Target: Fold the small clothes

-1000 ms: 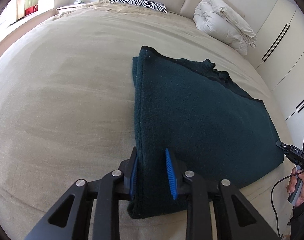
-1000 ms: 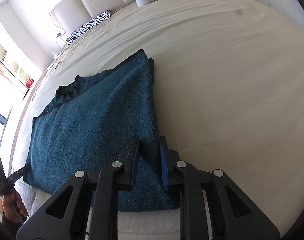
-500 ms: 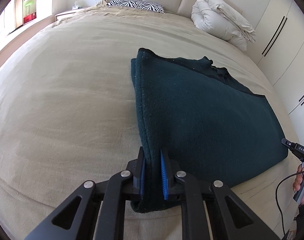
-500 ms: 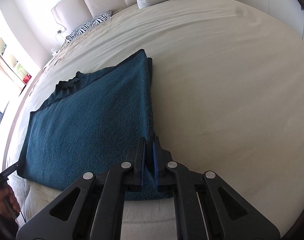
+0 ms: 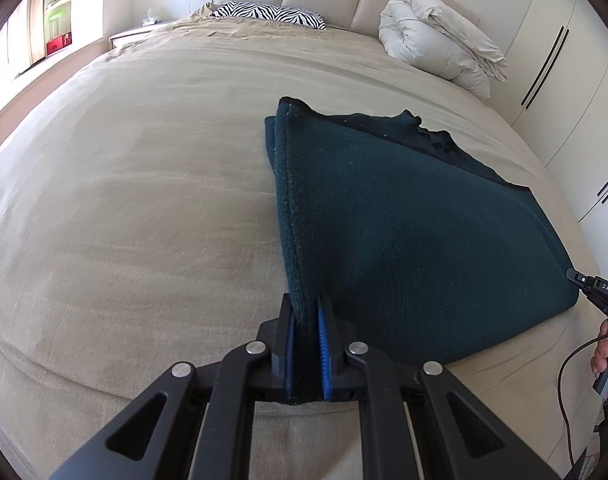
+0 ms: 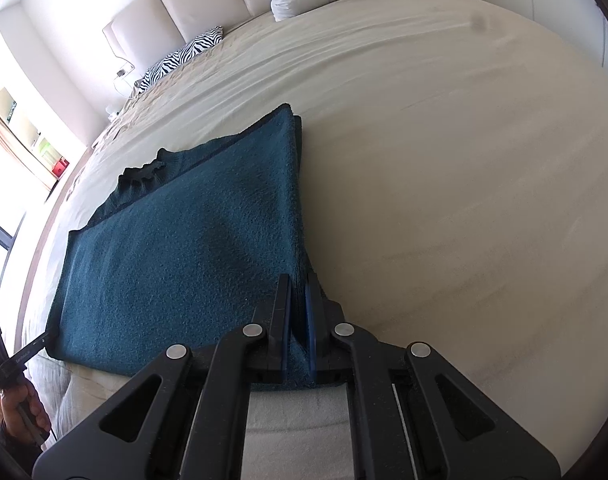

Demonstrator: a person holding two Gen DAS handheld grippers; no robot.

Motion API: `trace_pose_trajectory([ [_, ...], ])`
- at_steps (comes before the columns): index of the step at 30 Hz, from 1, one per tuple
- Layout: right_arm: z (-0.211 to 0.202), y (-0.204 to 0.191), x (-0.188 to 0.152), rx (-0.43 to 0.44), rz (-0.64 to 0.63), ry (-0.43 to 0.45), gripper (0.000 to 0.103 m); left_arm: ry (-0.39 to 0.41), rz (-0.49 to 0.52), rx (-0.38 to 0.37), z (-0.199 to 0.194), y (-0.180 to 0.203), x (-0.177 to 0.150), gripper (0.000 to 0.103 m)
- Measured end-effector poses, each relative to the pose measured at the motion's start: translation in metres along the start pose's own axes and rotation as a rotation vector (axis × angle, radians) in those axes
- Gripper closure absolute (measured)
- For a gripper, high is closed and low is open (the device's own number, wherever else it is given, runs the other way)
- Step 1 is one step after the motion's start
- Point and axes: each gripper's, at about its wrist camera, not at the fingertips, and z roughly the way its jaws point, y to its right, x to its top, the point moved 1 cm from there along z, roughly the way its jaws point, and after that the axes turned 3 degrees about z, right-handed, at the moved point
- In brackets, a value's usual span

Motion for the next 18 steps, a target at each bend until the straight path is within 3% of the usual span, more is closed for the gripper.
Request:
trace_pose_trajectory([
  [18, 0.015, 0.007, 0.004, -0.020, 0.030, -0.036, 0.098, 0.013, -0.016, -0.015, -0.009, -0.008, -0.024, 0.096],
])
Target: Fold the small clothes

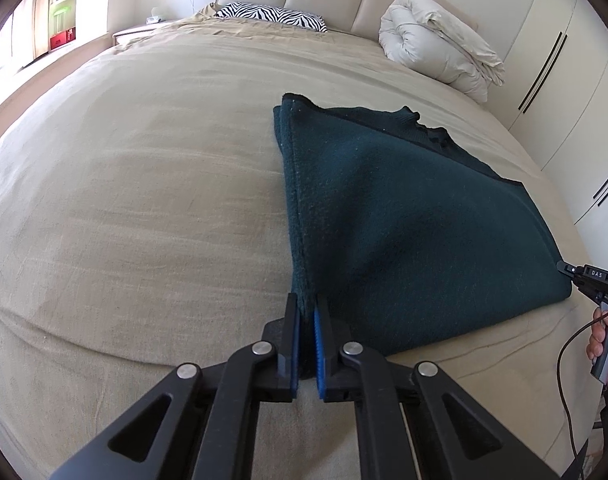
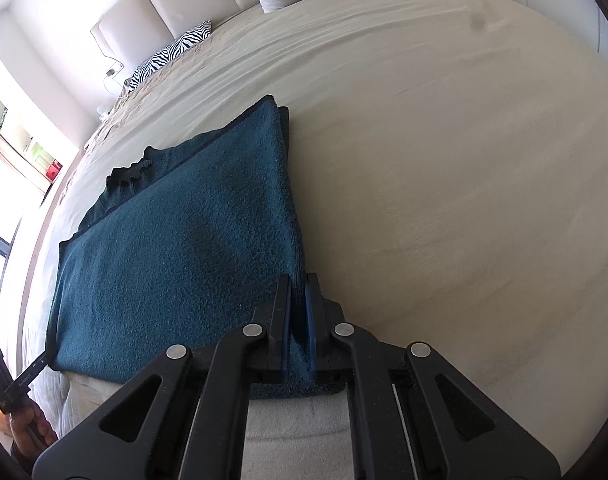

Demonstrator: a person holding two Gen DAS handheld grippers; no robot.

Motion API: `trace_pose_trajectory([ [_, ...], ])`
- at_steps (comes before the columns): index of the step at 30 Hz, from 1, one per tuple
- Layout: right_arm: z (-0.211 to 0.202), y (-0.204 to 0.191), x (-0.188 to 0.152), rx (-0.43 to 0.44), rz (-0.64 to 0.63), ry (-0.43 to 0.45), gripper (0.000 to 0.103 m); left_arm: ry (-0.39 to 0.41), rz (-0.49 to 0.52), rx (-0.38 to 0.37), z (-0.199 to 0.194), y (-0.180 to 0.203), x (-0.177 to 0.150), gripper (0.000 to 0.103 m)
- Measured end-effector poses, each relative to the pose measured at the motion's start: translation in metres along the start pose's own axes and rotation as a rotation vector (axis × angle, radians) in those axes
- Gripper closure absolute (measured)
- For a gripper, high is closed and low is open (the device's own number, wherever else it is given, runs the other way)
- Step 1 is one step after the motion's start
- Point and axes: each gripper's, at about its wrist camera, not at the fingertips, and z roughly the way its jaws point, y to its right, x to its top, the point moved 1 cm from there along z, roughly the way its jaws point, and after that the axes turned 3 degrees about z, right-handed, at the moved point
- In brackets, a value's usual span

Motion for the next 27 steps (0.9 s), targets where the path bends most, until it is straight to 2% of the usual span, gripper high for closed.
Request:
trace_pose_trajectory([
  [4, 0.006, 0.002, 0.000, 0.002, 0.003, -0.018, 0.098, 0.000, -0.008, -0.009, 0.001, -0.002, -0.001, 0.095],
  [7, 0.007, 0.005, 0.000, 0.022, 0.012, -0.024, 0.097, 0.000, -0.028, -0.044, 0.001, -0.006, -0.001, 0.087],
  [8, 0.007, 0.006, 0.000, 0.029, 0.018, -0.025, 0.097, -0.005, -0.038, -0.052, 0.000, -0.008, -0.001, 0.071],
  [9, 0.006, 0.008, 0.000, 0.034, 0.029, -0.029, 0.096, -0.011, -0.048, -0.066, -0.001, -0.010, -0.002, 0.060],
  [11, 0.003, 0.011, 0.001, 0.040, 0.062, -0.031, 0.093, -0.012, -0.056, -0.058, -0.008, -0.012, -0.005, 0.059],
  [13, -0.008, 0.016, 0.001, 0.015, 0.093, 0.001, 0.080, 0.001, -0.069, -0.038, -0.018, -0.014, -0.004, 0.058],
  [17, -0.038, 0.018, 0.004, -0.013, 0.125, 0.117, 0.079, 0.059, -0.048, 0.009, -0.040, -0.009, 0.012, 0.057],
  [19, -0.047, 0.009, 0.009, 0.049, 0.124, 0.141, 0.079, 0.078, -0.005, 0.000, -0.041, 0.003, 0.027, 0.053],
  [21, -0.043, -0.012, 0.015, 0.133, 0.104, 0.121, 0.079, 0.094, 0.035, -0.007, -0.034, 0.020, 0.046, 0.052],
  [23, -0.030, -0.040, 0.021, 0.215, 0.072, 0.080, 0.079, 0.110, 0.085, -0.007, -0.020, 0.040, 0.067, 0.051],
  [27, 0.016, -0.086, 0.031, 0.357, 0.093, -0.006, 0.079, 0.104, 0.143, -0.006, 0.020, 0.073, 0.105, 0.051],
])
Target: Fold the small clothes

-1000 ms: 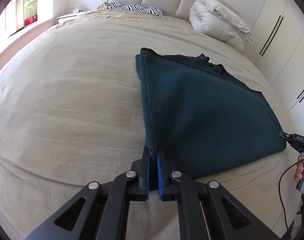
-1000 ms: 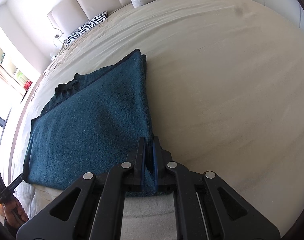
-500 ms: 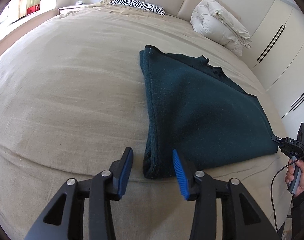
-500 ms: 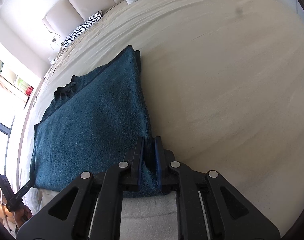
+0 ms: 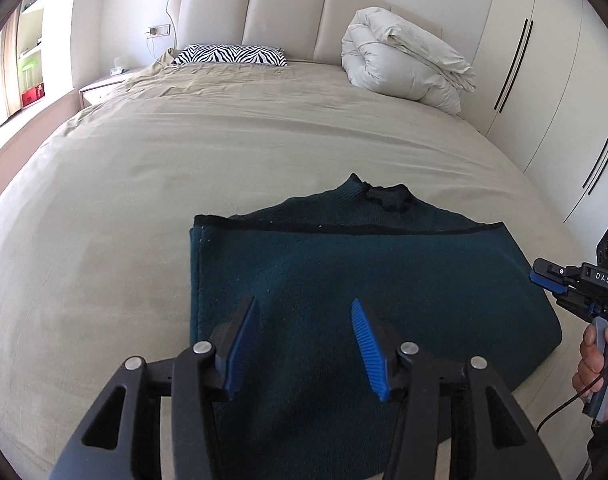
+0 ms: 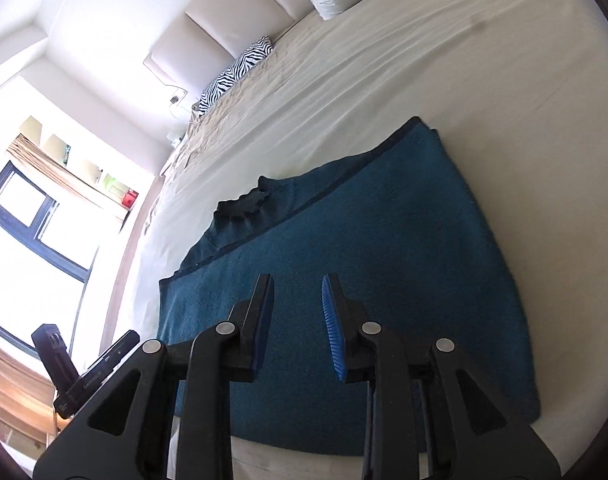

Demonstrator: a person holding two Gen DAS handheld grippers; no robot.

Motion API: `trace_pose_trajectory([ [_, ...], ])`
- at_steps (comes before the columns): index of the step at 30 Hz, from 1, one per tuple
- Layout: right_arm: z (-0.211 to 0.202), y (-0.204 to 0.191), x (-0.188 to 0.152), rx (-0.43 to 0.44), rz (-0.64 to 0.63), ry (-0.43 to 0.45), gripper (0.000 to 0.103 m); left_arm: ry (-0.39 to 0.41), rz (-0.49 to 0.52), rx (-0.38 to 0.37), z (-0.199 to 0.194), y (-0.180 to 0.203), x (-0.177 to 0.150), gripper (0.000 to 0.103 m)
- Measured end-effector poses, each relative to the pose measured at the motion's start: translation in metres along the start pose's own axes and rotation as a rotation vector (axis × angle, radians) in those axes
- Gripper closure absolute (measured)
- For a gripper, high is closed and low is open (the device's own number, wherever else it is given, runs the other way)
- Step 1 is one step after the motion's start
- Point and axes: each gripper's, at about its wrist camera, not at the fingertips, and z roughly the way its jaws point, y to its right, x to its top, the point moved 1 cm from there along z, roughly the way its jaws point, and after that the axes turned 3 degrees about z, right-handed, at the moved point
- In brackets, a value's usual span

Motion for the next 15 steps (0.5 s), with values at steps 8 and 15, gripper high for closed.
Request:
trace_pose_trajectory([
  [8, 0.103, -0.031, 0.010, 0.128, 0.055, -0.139, 0.079, -0.059, 0.007, 0.064, 0.077, -0.004, 0.034, 0.051],
  [15, 0.108, 0.033, 0.046, 0.149, 0.234, -0.041, 0.079, -0.050, -0.113, 0.006, 0.087, -0.045, 0.008, 0.048],
])
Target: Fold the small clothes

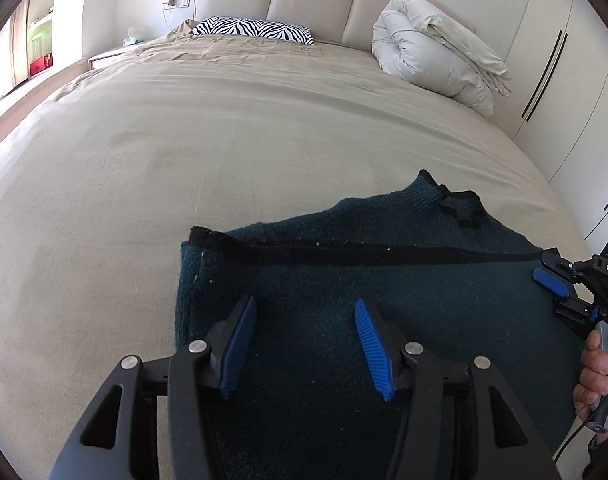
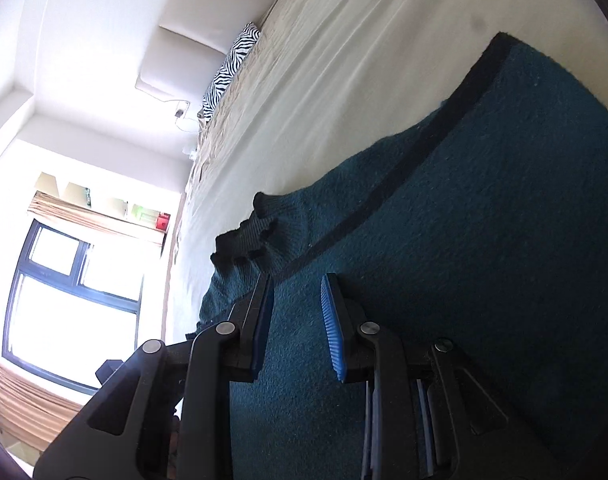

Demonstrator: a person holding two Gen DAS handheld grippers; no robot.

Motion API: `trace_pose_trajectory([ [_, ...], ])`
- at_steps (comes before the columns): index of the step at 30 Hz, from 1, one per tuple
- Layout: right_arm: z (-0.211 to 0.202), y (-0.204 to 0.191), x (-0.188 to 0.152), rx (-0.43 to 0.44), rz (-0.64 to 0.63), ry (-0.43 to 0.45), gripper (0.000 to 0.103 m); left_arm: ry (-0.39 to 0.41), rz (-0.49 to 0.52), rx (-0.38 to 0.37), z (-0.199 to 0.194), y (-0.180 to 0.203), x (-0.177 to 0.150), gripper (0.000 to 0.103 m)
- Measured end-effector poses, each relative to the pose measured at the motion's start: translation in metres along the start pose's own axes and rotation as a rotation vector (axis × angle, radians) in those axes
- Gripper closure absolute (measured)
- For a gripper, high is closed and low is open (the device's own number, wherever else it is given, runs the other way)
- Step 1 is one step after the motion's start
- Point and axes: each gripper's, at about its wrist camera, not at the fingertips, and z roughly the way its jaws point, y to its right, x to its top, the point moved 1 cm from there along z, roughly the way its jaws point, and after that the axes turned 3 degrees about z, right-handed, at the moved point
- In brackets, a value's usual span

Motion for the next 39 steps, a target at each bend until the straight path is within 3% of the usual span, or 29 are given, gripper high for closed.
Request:
trace_pose_trajectory([
  [3, -0.021, 0.019, 0.023, -0.067, 0.028, 0.092, 0.079, -0.002, 0.003, 0.002, 0.003, 0.000, 0.001, 0.047],
  [7, -0.051, 0.045, 0.043, -0.086, 0.081, 0.180, 0.079, 0.010, 0.021, 0.016, 0.006, 0.002, -0.002, 0.044],
  [9, -0.067, 0.056, 0.047, -0.125, 0.112, 0.237, 0.079, 0.011, 0.027, 0.021, 0.008, 0.003, -0.002, 0.043],
  [11, -0.082, 0.064, 0.045, -0.105, 0.173, 0.276, 0.079, 0.012, 0.036, 0.030, 0.008, 0.004, -0.003, 0.042],
  [13, -0.090, 0.052, 0.033, -0.104, 0.128, 0.280, 0.079, 0.013, 0.042, 0.036, 0.009, 0.004, -0.003, 0.042],
  [15, -0.087, 0.028, 0.010, -0.030, 0.066, 0.224, 0.079, 0.016, 0.045, 0.041, 0.008, 0.004, -0.004, 0.042],
  [18, -0.065, -0.018, -0.046, 0.091, -0.060, 0.062, 0.079, 0.020, 0.054, 0.054, 0.008, 0.006, -0.005, 0.042],
  [23, 0.003, -0.060, -0.135, 0.096, -0.218, -0.204, 0.079, 0.025, 0.062, 0.062, 0.008, 0.006, -0.006, 0.042],
  [26, 0.025, -0.053, -0.160, 0.043, -0.224, -0.249, 0.079, 0.027, 0.061, 0.059, 0.008, 0.006, -0.006, 0.042],
  [31, 0.004, -0.029, -0.133, 0.058, -0.164, -0.155, 0.079, 0.033, 0.060, 0.056, 0.008, 0.005, -0.008, 0.042],
  [39, -0.096, 0.051, -0.062, 0.008, 0.049, 0.159, 0.081, 0.031, 0.048, 0.037, 0.007, 0.001, -0.009, 0.042],
])
